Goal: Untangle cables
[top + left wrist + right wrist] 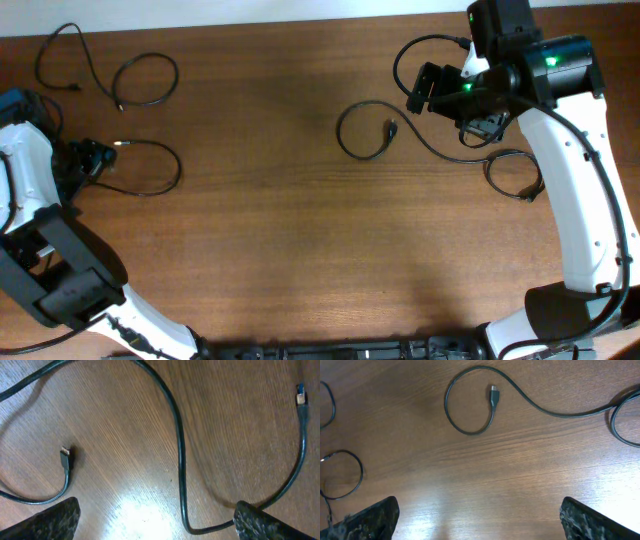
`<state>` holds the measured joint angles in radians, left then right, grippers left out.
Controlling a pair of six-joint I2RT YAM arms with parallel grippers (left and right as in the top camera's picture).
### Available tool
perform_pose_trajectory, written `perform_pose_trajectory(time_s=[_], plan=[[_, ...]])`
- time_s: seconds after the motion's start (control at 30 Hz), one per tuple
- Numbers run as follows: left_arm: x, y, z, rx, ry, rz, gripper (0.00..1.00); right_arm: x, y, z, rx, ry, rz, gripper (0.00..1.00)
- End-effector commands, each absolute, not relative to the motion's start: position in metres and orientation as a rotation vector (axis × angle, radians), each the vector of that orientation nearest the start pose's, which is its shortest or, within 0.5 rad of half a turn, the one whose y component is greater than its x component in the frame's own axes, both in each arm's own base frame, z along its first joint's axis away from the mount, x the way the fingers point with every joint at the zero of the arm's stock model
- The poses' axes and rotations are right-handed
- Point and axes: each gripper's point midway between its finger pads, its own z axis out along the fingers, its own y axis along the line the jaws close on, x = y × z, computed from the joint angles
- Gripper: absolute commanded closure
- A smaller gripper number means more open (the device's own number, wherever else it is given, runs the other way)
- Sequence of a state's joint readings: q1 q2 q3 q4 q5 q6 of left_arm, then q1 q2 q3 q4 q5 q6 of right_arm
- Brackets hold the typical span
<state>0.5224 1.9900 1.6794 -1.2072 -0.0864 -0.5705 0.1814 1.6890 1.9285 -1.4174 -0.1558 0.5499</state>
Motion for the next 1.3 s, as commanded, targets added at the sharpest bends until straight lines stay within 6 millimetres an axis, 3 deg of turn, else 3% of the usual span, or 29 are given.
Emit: perform_pose_trajectory(time_s=[0.0, 0.13, 0.27, 0.37, 0.47, 0.53, 0.6, 0.7, 0.77, 0.8, 0.87, 0.9, 1.0, 1.13, 1.2, 1.27], plan=[[0.316, 0.223, 0.098, -1.74, 2.539, 0.298, 0.01, 0.358, 0.091, 0.265, 0.473, 2.764, 0.386, 0.01], [0.299, 0.22, 0.089, -1.968, 2.413, 0.358, 0.0, 0.358, 0.091, 0.265, 0.473, 2.764, 0.386, 0.01], [0.26, 0.244, 0.071, -2.165, 2.316, 0.377, 0.0, 0.358, 0.091, 0.265, 0.473, 2.764, 0.386, 0.01], [0.245, 0.254, 0.058, -2.095, 2.417, 0.358, 0.01, 0.358, 0.091, 0.265, 0.473, 2.764, 0.386, 0.01], [0.257, 0.233, 0.03, -1.901, 2.593, 0.069, 0.01, 0.358, 0.091, 0.265, 0.473, 2.764, 0.386, 0.01], [0.25, 0.225, 0.015, -1.896, 2.621, 0.059, 0.03, 0.358, 0.091, 0.265, 0.473, 2.764, 0.386, 0.01], [0.242, 0.219, 0.001, -1.903, 2.634, 0.057, 0.1, 0.358, 0.091, 0.265, 0.473, 2.764, 0.386, 0.01], [0.238, 0.216, -0.003, -1.862, 2.676, 0.05, 0.16, 0.358, 0.091, 0.265, 0.473, 2.764, 0.386, 0.01], [0.237, 0.214, -0.007, -1.864, 2.678, 0.052, 0.32, 0.358, 0.091, 0.265, 0.473, 2.764, 0.386, 0.01], [0.236, 0.214, -0.009, -1.862, 2.675, 0.052, 0.46, 0.358, 0.091, 0.265, 0.473, 2.764, 0.386, 0.01], [0.234, 0.214, -0.013, -1.845, 2.687, 0.058, 0.46, 0.358, 0.091, 0.265, 0.473, 2.764, 0.386, 0.01], [0.234, 0.219, -0.013, -1.818, 2.69, 0.056, 0.35, 0.358, 0.091, 0.265, 0.473, 2.764, 0.386, 0.0], [0.234, 0.227, -0.014, -1.781, 2.683, 0.025, 0.34, 0.358, 0.091, 0.265, 0.473, 2.764, 0.386, 0.01], [0.231, 0.223, -0.02, -1.786, 2.686, 0.011, 0.54, 0.358, 0.091, 0.265, 0.473, 2.764, 0.386, 0.01], [0.229, 0.221, -0.03, -1.778, 2.674, 0.015, 0.59, 0.358, 0.091, 0.265, 0.473, 2.764, 0.386, 0.01], [0.239, 0.223, -0.031, -1.757, 2.639, -0.024, 0.75, 0.358, 0.091, 0.265, 0.473, 2.764, 0.386, 0.01]])
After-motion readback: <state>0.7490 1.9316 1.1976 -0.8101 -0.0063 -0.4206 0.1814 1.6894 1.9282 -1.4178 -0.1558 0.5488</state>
